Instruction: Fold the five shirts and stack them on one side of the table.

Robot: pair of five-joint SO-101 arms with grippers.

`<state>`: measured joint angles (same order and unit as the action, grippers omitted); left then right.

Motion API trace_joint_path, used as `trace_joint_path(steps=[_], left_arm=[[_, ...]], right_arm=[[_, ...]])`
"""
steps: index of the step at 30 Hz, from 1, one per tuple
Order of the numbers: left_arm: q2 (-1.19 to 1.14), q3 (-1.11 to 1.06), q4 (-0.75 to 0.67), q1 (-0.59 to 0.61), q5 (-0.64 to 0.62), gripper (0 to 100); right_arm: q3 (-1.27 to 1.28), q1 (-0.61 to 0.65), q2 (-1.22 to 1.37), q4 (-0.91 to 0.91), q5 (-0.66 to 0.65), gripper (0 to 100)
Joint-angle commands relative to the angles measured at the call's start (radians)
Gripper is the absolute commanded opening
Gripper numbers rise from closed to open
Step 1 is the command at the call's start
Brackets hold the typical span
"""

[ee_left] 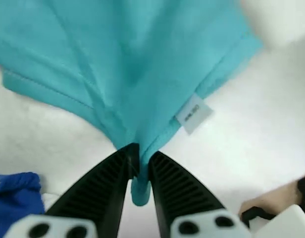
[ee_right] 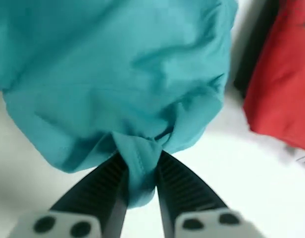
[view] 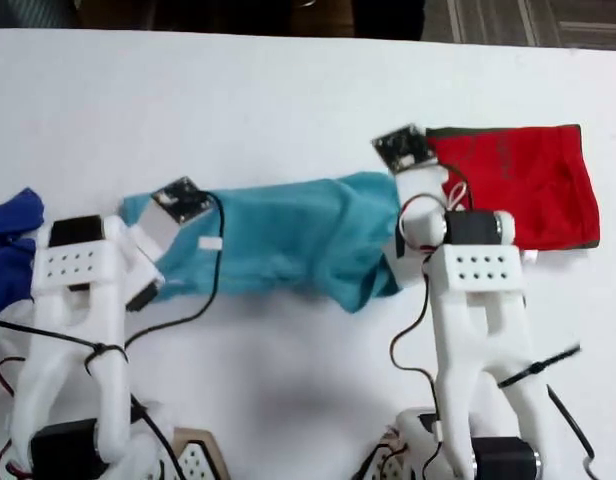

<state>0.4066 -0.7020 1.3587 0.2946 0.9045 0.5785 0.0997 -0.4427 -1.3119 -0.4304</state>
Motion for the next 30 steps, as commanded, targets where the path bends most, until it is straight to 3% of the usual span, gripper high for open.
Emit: trace_joint_path(steps=[1,4,9,15,30], left_arm=[[0.002,0.038,0.032,-0.044,-0.012,3],[0.002,0.039,0.035,-0.049,-0.012,3],[0.008,0.042,0.037,-0.049,-0.012,3],[0.009,0.084,0.066,-0.044,-0.014,3],[0.011,0.714,0.347,-0.035,-0.014,3]], right_arm=[[0.074,-0.002,-0.039,0.054,-0.008,2.5],[0.12,0.001,-0.039,0.101,-0.008,5.4],[0.117,-0.001,-0.048,0.157,-0.008,1.9],[-0.04,0.002,-0.09,0.136,0.0,1.9],[-0.508,-0.004,-0.047,0.142,0.0,1.9]])
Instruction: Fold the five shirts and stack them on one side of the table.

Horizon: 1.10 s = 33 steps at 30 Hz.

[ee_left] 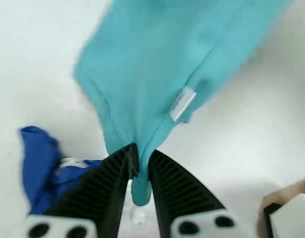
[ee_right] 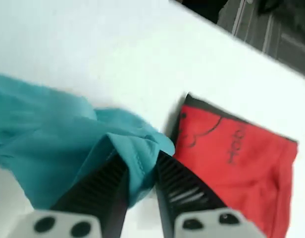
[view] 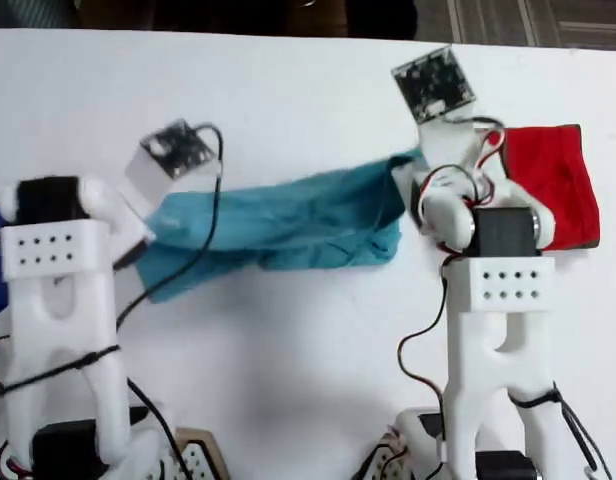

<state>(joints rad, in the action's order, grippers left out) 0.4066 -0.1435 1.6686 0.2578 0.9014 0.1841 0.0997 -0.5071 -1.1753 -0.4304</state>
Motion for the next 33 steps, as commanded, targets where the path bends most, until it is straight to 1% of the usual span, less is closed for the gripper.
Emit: trace_joint_path(steps=[1,5,9,14,16,19,28,33], left_arm=[[0.011,0.208,0.051,0.005,-0.011,3],[0.011,0.384,0.091,0.051,-0.011,3],[0.011,0.486,0.091,0.094,-0.011,3],[0.011,0.575,0.091,0.103,-0.011,3],[0.011,0.605,0.092,0.103,-0.015,3],[0.011,0.673,0.107,0.101,-0.058,3],[0.011,0.944,0.112,0.097,-0.138,3],[0.011,1.069,0.114,0.101,-0.152,3]], right_arm=[[-0.147,-0.01,0.035,0.005,0.0,1.9],[-0.333,-0.024,0.084,-0.022,0.074,1.9],[-0.549,-0.001,0.111,-0.151,0.084,1.9],[-0.767,0.005,0.127,-0.262,0.081,1.9],[-0.83,0.012,0.128,-0.297,0.08,1.9],[-0.913,0.012,0.128,-0.338,0.081,1.9],[-1.117,0.008,0.119,-0.398,0.083,1.9],[-1.227,0.005,0.119,-0.443,0.078,1.9]])
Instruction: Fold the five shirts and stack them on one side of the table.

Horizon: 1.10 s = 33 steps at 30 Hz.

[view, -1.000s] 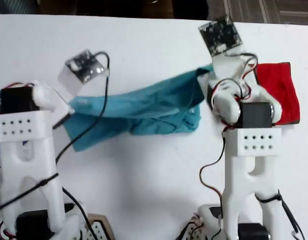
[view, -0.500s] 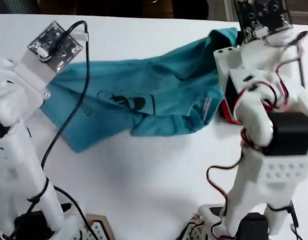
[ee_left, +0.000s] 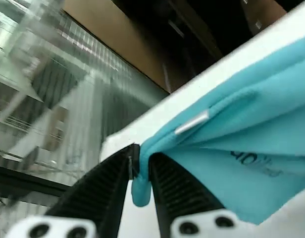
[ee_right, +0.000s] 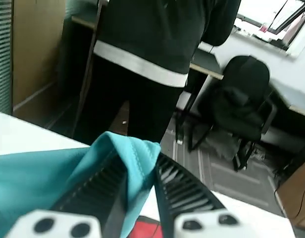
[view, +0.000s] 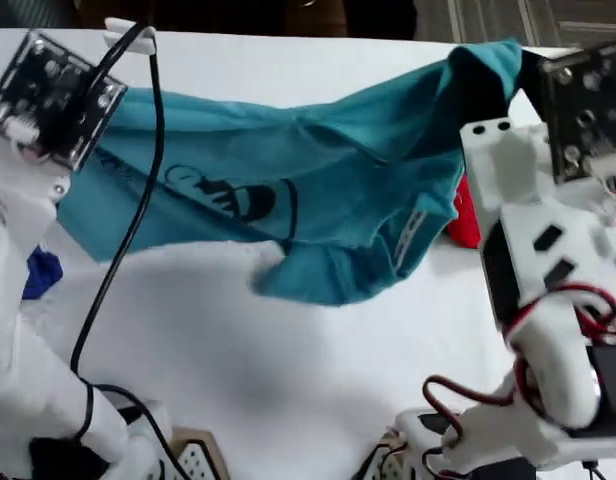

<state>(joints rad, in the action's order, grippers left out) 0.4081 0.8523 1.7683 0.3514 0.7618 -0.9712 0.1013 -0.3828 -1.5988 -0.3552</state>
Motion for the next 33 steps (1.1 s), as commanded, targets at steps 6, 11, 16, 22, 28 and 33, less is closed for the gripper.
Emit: trace_joint_path(steps=[6,11,16,22,28,33], left_arm=[[0.009,0.117,0.017,0.008,-0.014,3],[0.008,0.111,0.017,0.008,-0.014,3],[0.008,0.021,0.015,0.003,-0.012,3],[0.008,-0.059,0.014,0.003,-0.011,3],[0.057,-0.062,0.015,0.002,-0.035,3],[0.195,-0.157,0.015,0.002,-0.043,3]], right_arm=[[-0.178,0.002,-0.004,-0.07,0.0,1.9],[-0.178,0.002,0.007,-0.015,-0.097,1.9],[-0.118,0.001,0.025,0.053,-0.213,1.9],[-0.112,-0.079,0.051,0.148,-0.29,1.9],[-0.114,-0.084,-0.016,0.077,-0.229,1.9],[-0.107,-0.084,-0.073,0.016,-0.198,1.9]])
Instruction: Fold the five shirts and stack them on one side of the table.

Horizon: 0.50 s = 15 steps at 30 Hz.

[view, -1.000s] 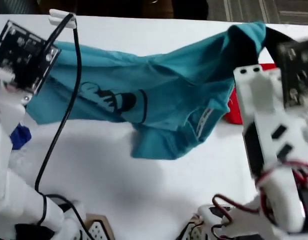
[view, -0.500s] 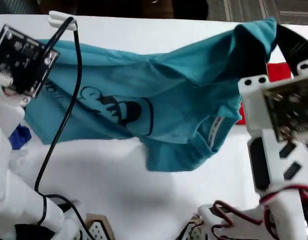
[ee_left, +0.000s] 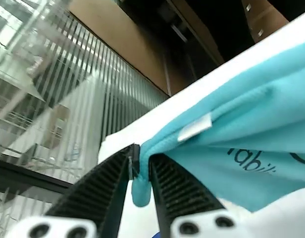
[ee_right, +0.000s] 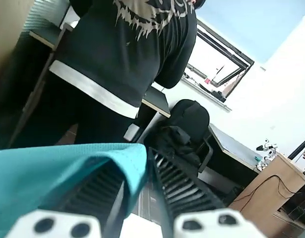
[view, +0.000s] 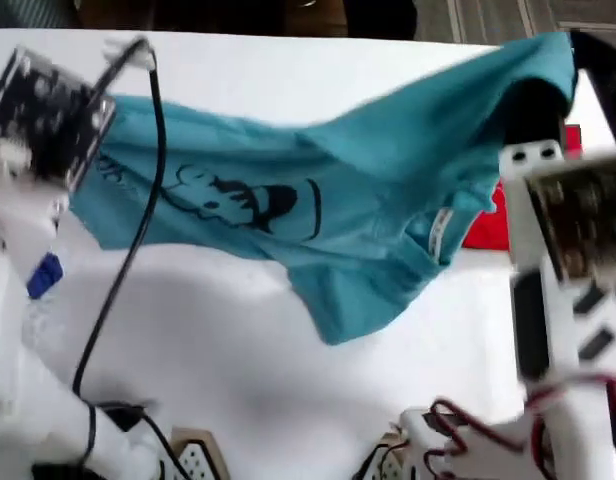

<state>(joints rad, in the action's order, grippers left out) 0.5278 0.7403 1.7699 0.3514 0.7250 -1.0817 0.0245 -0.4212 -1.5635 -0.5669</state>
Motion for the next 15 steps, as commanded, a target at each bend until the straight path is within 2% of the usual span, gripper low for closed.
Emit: trace_joint_path(steps=[1,3,7,15], left_arm=[[0.097,-0.076,0.012,0.002,-0.005,3],[0.137,-0.14,0.011,0.002,-0.005,3],[0.203,-0.237,0.008,0.002,-0.005,3],[0.305,-0.189,0.008,0.002,-0.005,3]], right_arm=[[0.005,-0.007,-0.036,-0.03,0.014,1.9],[0.005,-0.005,-0.039,-0.061,0.017,1.9],[-0.005,-0.005,-0.047,-0.122,0.123,1.9],[-0.005,-0.005,-0.189,-0.137,0.147,1.9]])
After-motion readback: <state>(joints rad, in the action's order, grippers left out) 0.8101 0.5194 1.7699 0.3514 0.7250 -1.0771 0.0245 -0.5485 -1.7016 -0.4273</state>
